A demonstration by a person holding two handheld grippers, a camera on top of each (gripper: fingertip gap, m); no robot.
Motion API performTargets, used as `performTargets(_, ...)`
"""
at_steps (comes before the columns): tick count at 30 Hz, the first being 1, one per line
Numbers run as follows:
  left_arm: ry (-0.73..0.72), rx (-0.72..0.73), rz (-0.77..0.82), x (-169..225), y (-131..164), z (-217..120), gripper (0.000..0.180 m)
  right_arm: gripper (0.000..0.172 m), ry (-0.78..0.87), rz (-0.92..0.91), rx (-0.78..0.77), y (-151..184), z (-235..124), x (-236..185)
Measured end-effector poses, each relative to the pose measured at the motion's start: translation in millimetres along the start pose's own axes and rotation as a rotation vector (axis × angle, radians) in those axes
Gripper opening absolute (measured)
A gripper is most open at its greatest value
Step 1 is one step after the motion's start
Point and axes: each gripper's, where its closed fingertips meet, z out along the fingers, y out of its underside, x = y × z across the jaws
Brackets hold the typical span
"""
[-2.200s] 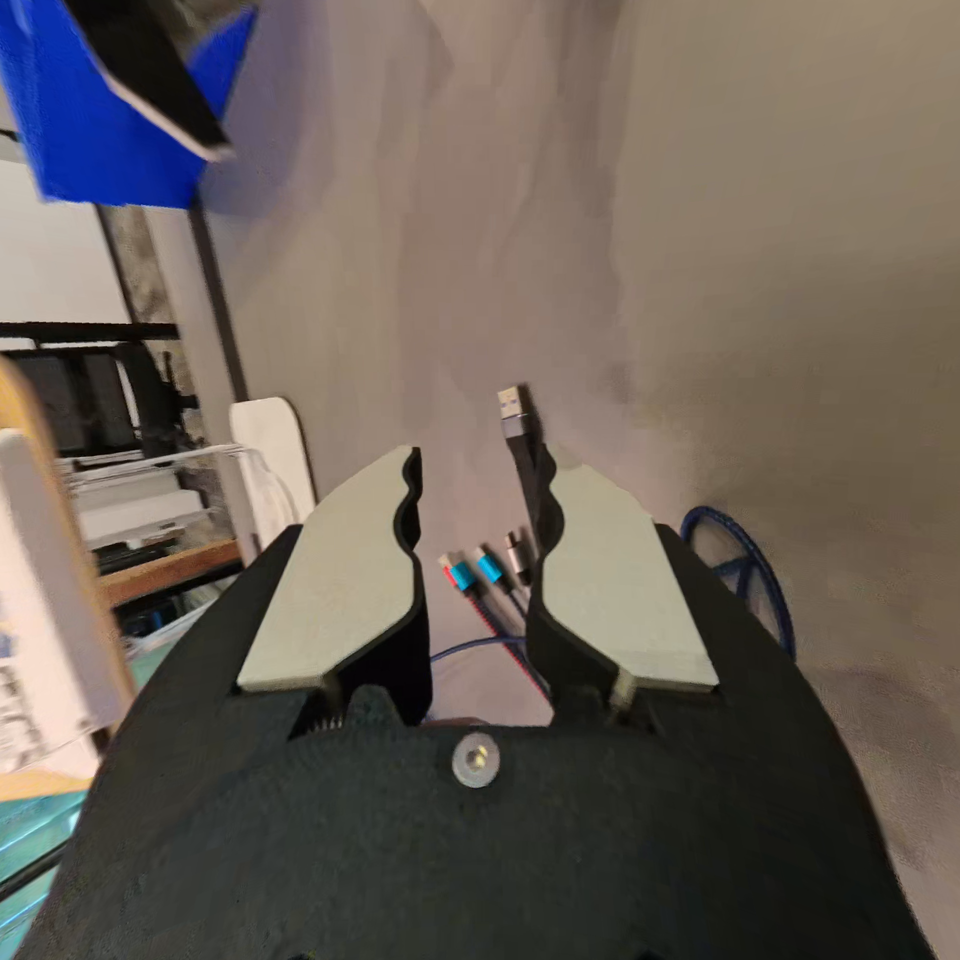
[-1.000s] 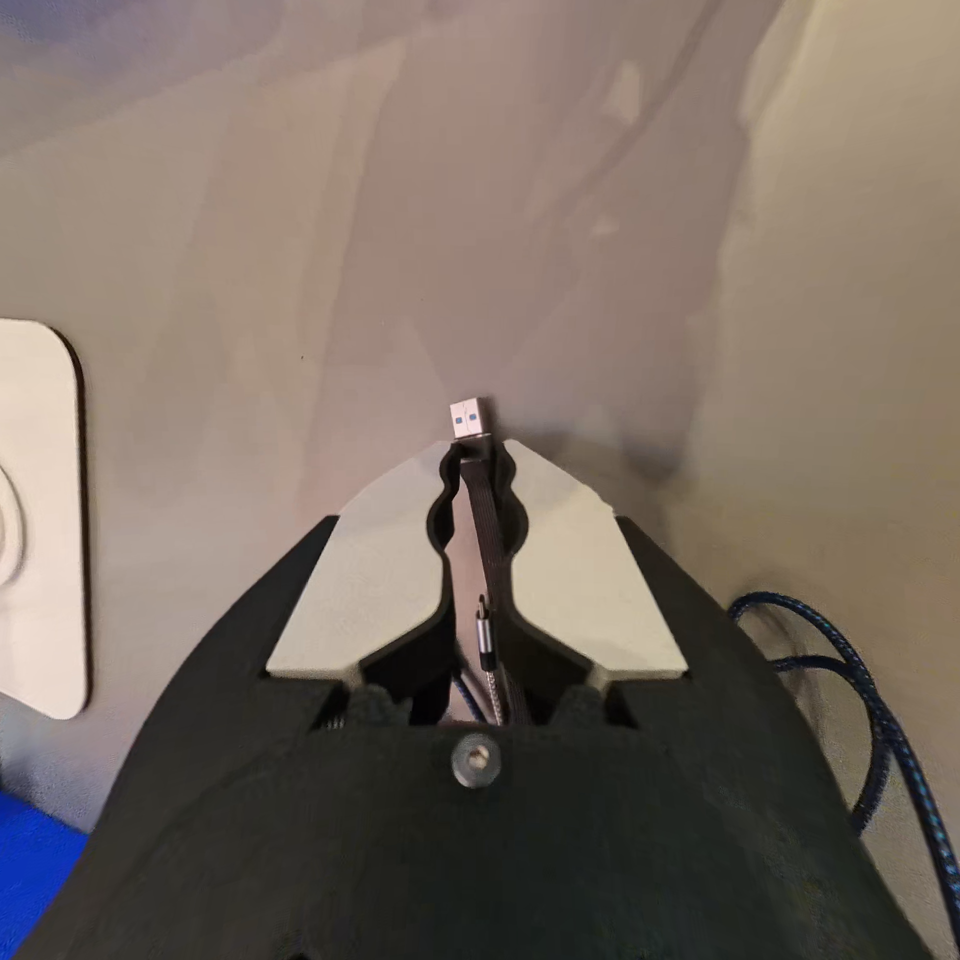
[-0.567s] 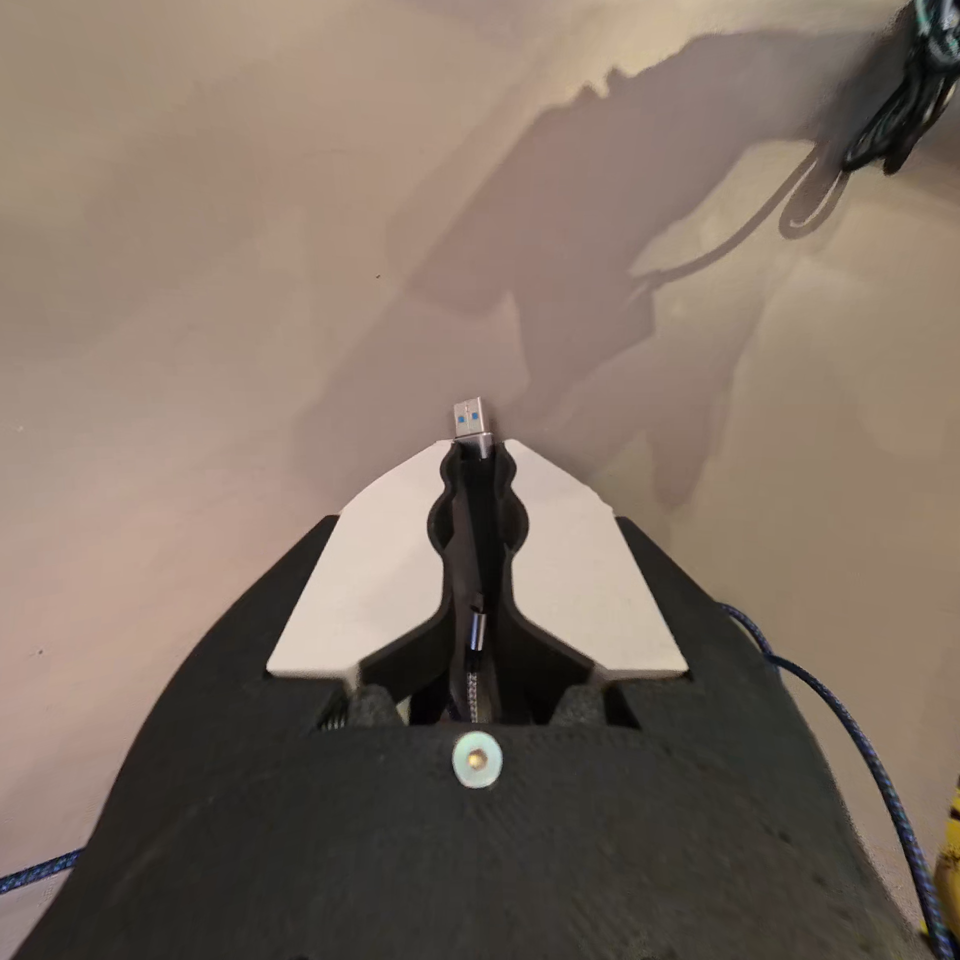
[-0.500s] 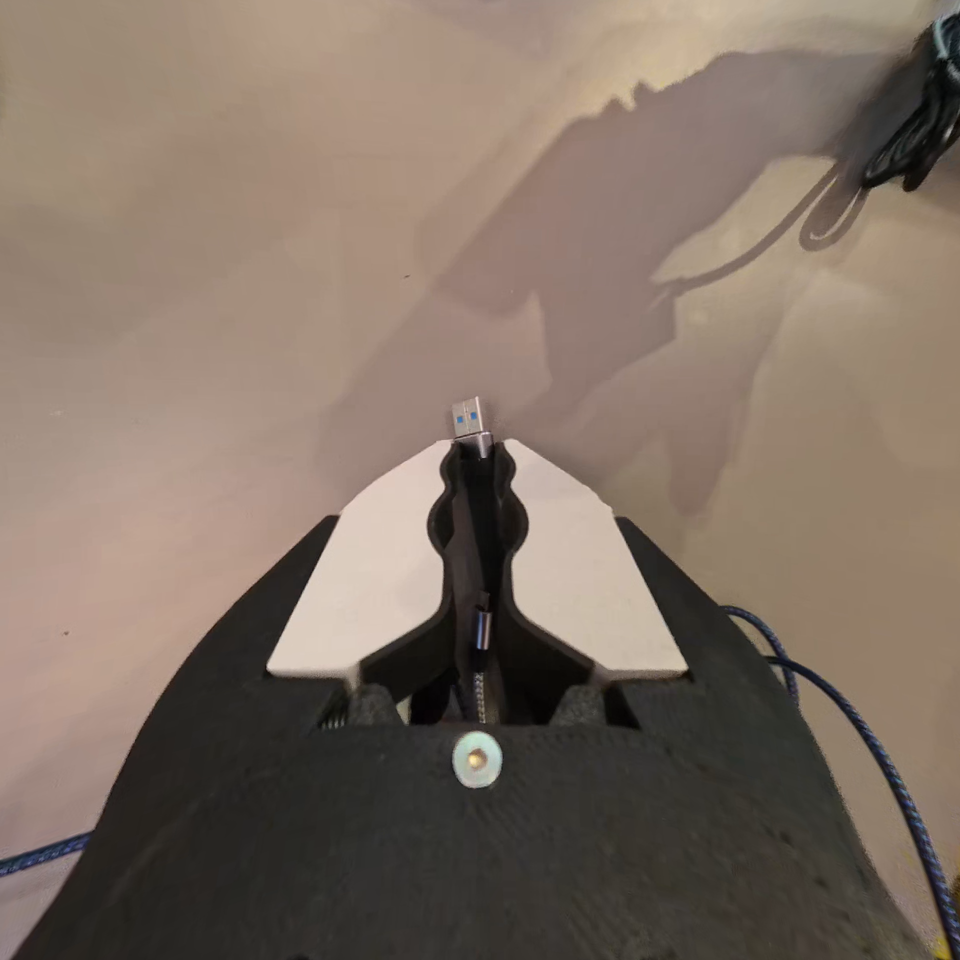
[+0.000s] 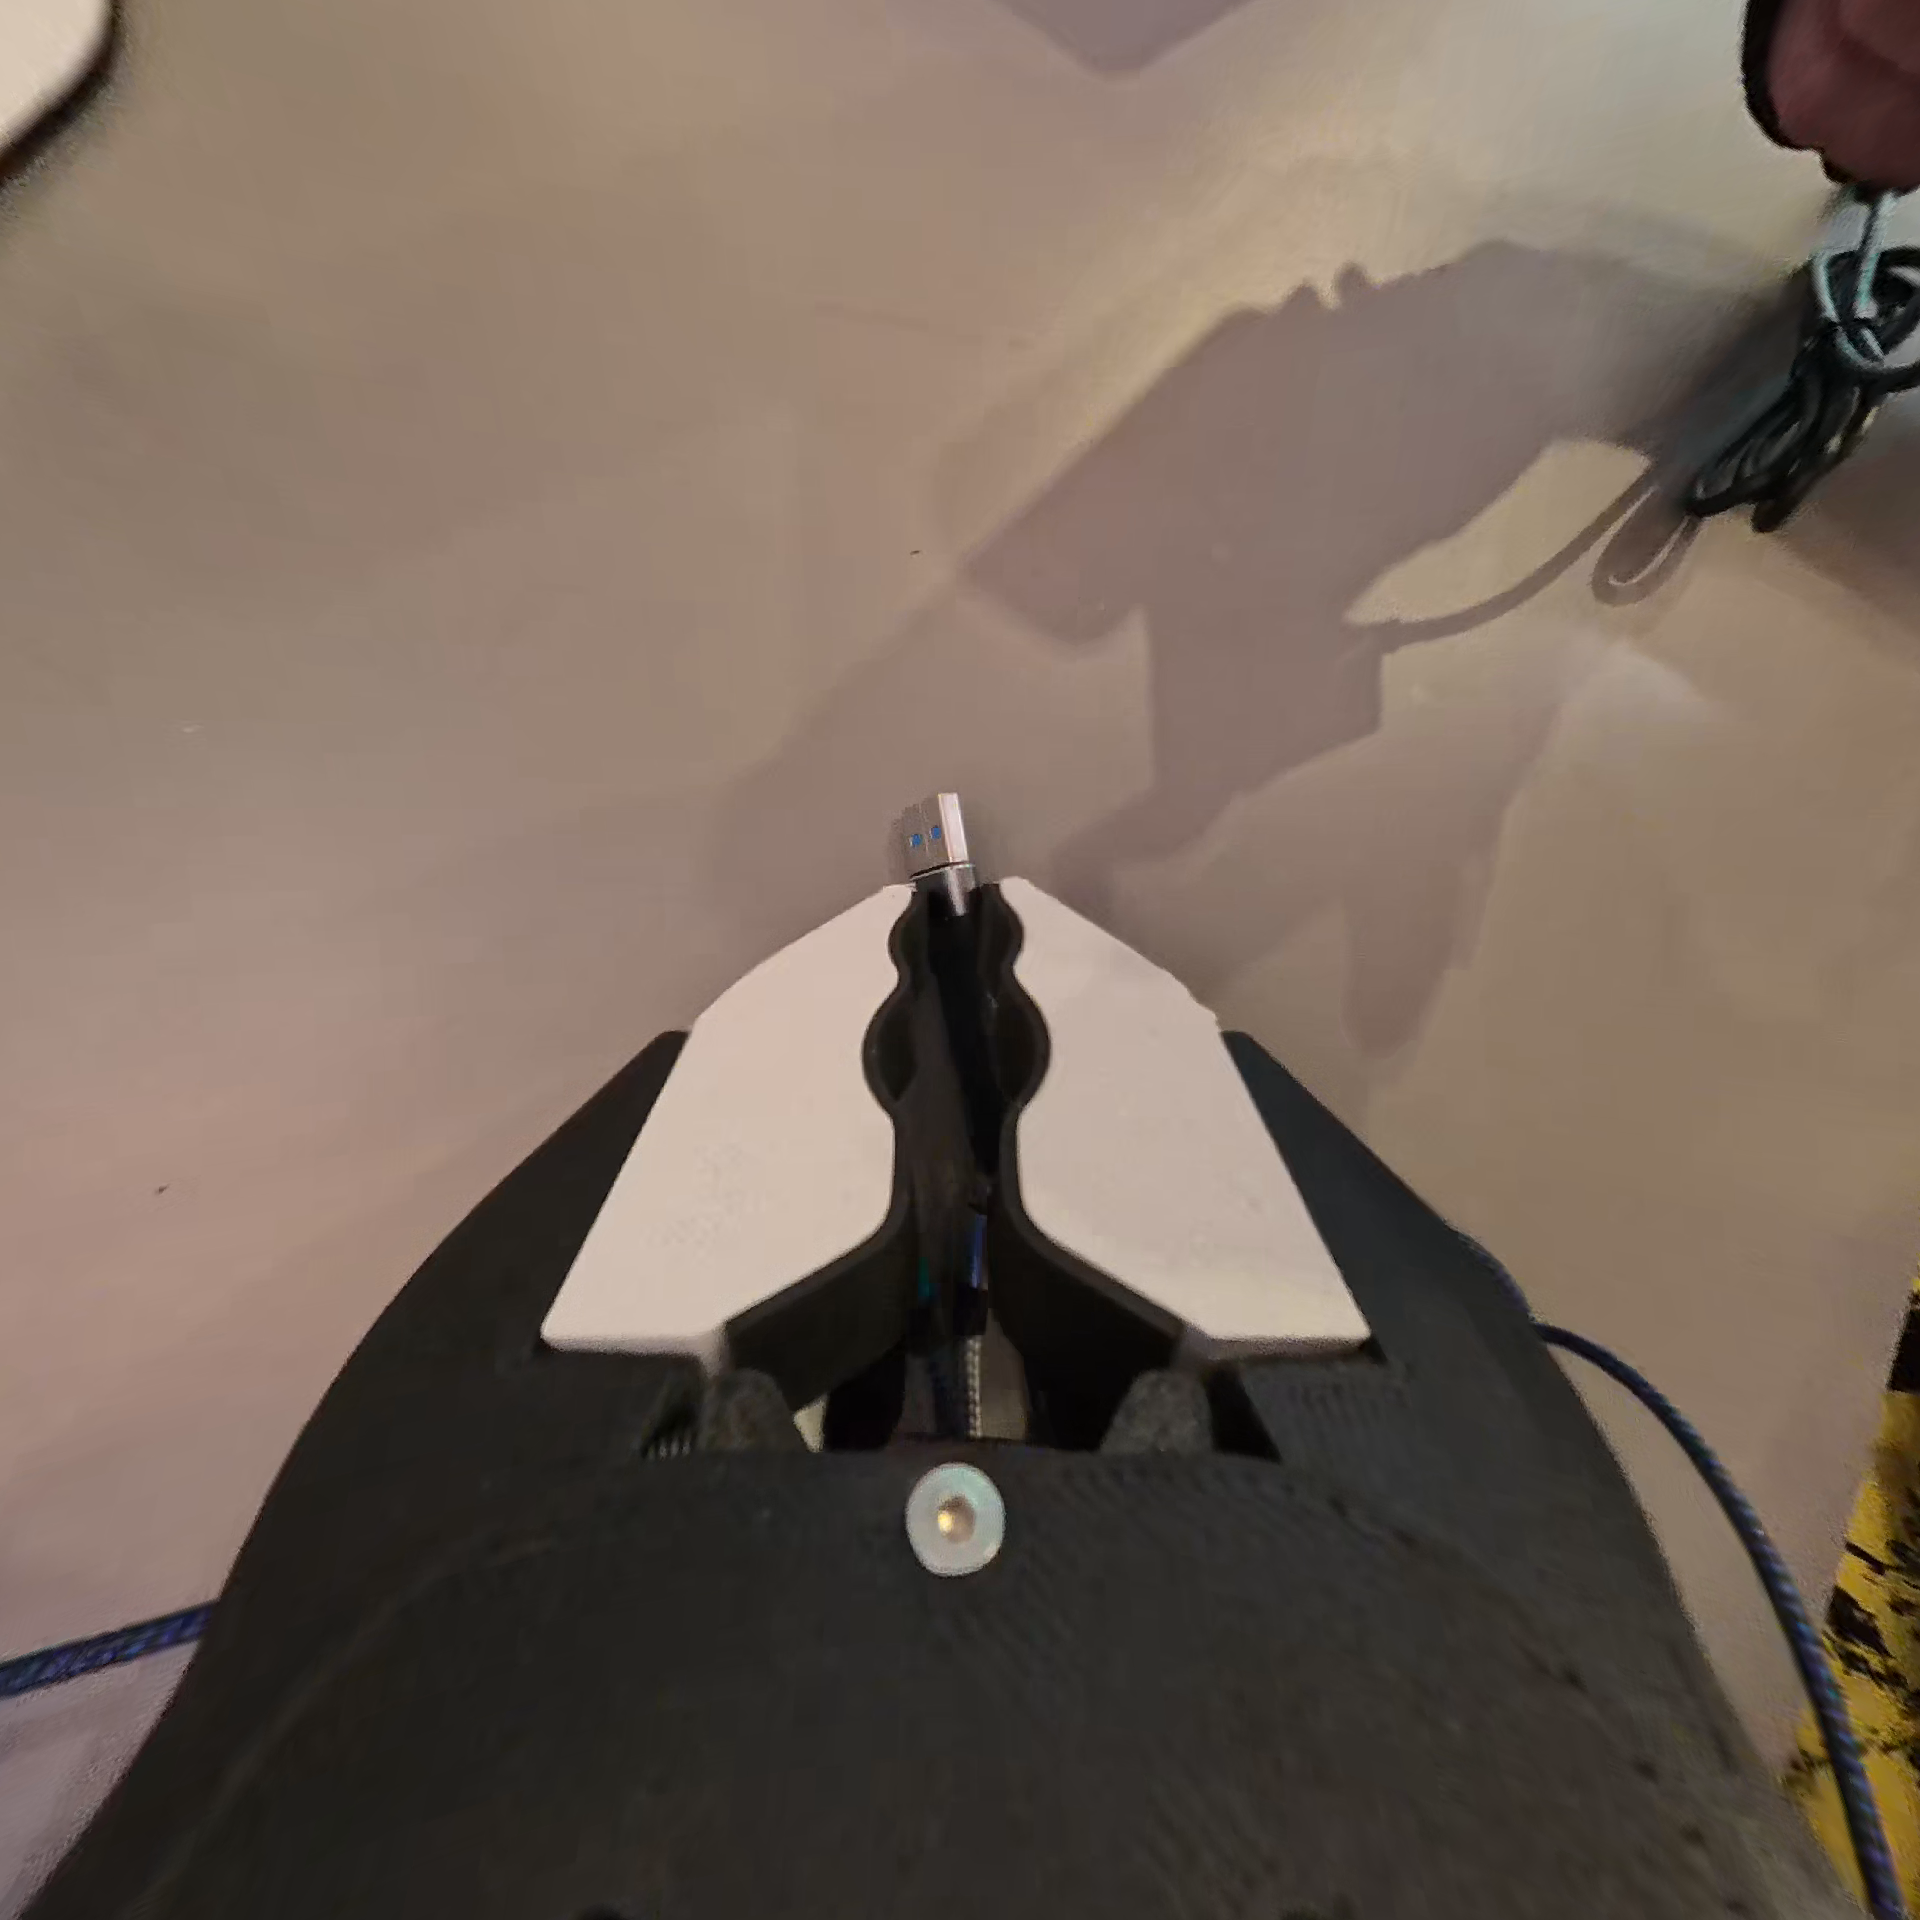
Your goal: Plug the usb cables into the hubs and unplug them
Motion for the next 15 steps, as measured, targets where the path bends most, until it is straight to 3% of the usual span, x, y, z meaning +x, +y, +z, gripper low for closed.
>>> performTargets(7,0.043,0.054,-0.118,-7.5,-2.0,-1.3,0.011,0.067,0.003,-0.008,0.01,-2.6,-2.2,-1.5)
performTargets(13,-0.077,0.019,0.031,-11.4,-1.6,-1.9,0.009,0.067,0.007,-0.007,0.013,-2.9,-3.2,-0.9)
performTargets(15,-0.063,0.025,-0.004,-14.4,-1.0,-3.1,0.008,0.067,0.007,-0.008,0.011,-2.7,-2.8,-1.1)
